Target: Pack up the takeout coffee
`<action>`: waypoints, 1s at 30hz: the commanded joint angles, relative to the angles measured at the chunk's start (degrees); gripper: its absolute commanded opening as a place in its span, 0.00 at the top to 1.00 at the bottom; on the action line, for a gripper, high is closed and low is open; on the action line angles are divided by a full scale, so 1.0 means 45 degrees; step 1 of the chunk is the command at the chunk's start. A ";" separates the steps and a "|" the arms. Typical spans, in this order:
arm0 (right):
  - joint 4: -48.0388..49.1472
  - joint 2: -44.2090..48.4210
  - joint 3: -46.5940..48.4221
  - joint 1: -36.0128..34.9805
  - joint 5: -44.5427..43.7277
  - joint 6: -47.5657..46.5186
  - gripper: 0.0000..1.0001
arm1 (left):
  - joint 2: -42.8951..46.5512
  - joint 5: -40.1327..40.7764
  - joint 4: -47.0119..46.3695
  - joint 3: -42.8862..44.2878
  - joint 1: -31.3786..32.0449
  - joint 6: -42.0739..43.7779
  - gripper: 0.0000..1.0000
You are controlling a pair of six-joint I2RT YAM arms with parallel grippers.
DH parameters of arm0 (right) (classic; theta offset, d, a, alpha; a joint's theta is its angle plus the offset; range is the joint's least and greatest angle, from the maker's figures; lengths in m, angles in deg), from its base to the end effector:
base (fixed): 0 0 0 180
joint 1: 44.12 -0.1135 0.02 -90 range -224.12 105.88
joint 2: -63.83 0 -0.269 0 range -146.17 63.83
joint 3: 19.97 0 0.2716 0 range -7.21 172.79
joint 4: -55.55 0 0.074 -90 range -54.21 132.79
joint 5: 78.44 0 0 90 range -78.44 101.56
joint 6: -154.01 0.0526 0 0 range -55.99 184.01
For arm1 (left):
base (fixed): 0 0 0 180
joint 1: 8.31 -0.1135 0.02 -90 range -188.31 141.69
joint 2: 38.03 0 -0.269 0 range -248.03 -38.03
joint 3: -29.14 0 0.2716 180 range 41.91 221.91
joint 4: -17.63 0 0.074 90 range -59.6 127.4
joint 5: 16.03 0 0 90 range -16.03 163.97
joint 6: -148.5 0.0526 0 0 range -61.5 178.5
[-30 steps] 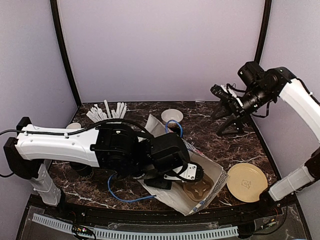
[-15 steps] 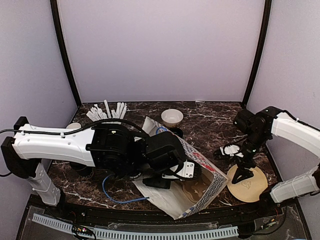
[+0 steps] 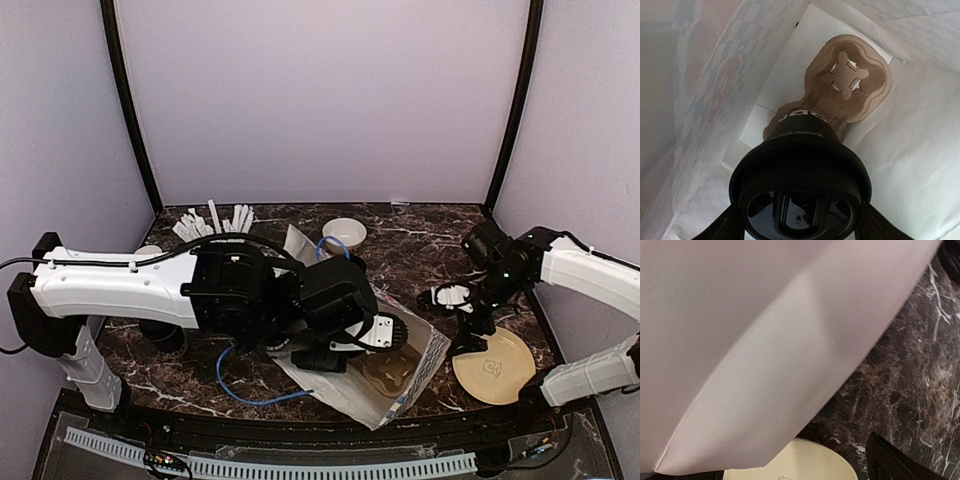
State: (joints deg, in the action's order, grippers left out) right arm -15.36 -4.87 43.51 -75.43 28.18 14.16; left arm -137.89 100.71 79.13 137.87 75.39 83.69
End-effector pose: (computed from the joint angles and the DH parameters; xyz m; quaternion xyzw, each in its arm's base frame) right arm 0.1823 0.1285 0.2186 -0.6522 0.7347 0.1224 0.1410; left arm 0.0683 -0.4028 0.3243 0.7067 0.5962 0.0388 0.3790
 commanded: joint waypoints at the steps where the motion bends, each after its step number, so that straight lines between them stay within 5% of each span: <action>1: 0.1437 -0.0100 0.0432 0.1549 -0.0513 0.0343 0.02 | 0.0213 -0.0216 0.0404 0.0507 -0.0085 -0.0431 0.61; 13: -0.0039 0.0157 0.1573 0.2401 0.1701 -0.0632 0.02 | 0.0296 -0.0319 0.0931 0.0914 0.0079 -0.1160 0.61; 18: -0.0597 0.0610 0.1422 0.2403 0.0963 -0.0915 0.01 | 0.0508 -0.0207 0.1454 0.1113 0.0395 -0.1384 0.61; 30: -0.0167 0.0356 0.0674 0.2397 0.0470 -0.0785 0.02 | 0.1678 0.0900 -0.0351 -0.1912 -0.0207 -0.0340 0.62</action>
State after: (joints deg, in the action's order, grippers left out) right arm -15.95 -2.51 44.63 -64.46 29.12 10.12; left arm -132.51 102.74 80.88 130.97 75.34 80.32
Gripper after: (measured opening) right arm 0.981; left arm 0.737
